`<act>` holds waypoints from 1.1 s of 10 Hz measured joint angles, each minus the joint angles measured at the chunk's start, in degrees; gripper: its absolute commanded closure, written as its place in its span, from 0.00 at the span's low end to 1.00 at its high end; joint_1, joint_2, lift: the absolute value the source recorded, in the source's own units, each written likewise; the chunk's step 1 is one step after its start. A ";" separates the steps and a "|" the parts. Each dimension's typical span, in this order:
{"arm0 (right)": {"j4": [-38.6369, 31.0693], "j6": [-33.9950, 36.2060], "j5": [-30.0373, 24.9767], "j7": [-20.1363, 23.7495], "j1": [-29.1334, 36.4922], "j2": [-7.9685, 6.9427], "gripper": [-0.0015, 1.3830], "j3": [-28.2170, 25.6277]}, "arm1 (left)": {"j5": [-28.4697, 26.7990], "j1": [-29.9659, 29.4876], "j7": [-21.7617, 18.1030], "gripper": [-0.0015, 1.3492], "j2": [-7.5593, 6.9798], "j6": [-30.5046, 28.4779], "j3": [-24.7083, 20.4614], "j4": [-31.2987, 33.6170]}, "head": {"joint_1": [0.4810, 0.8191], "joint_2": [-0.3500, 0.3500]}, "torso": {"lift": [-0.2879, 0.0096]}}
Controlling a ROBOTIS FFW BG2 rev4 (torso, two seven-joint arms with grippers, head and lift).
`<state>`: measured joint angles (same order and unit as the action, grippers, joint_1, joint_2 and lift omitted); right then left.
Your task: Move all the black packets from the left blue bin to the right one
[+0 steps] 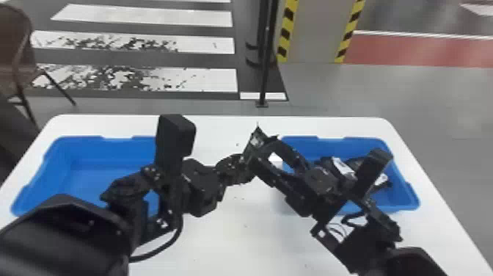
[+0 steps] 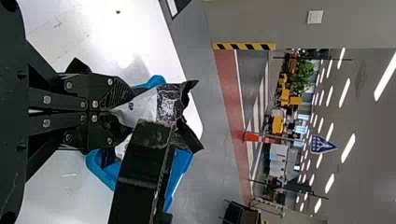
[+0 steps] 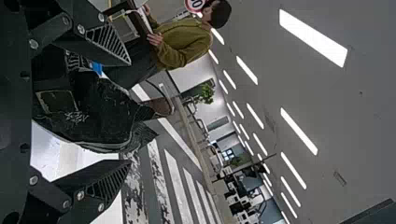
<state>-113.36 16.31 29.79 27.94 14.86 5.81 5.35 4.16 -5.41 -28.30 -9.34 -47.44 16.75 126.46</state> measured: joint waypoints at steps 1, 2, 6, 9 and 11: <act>0.28 0.00 0.25 -0.20 -0.53 -0.04 0.74 0.10 | 0.35 0.06 0.00 0.89 -0.04 -0.06 0.20 -0.24 | 0.63 0.38 | 0.50; 0.52 -0.01 0.31 -0.38 -0.83 -0.03 0.87 0.06 | 0.55 0.07 0.01 0.89 -0.05 -0.09 0.26 -0.36 | 0.63 0.38 | 0.50; 0.87 -1.44 0.00 -0.60 -0.83 -0.05 0.93 0.23 | 1.43 -0.16 0.20 0.49 -0.04 0.85 0.06 -0.41 | 0.63 0.38 | 0.50; 0.96 -1.96 -0.31 -0.55 -0.82 0.29 0.93 -2.09 | 2.55 -4.53 0.48 0.11 1.53 6.54 -6.15 -0.17 | 0.63 0.41 | 0.50; 2.71 -2.05 -1.75 -0.61 -2.25 0.76 0.93 -5.14 | 2.28 -7.95 0.43 0.11 2.72 12.06 -11.83 0.06 | 0.63 0.42 | 0.50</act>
<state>-110.66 14.26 28.04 27.33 12.61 6.57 0.21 6.43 -13.36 -27.87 -6.61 -35.38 4.92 126.52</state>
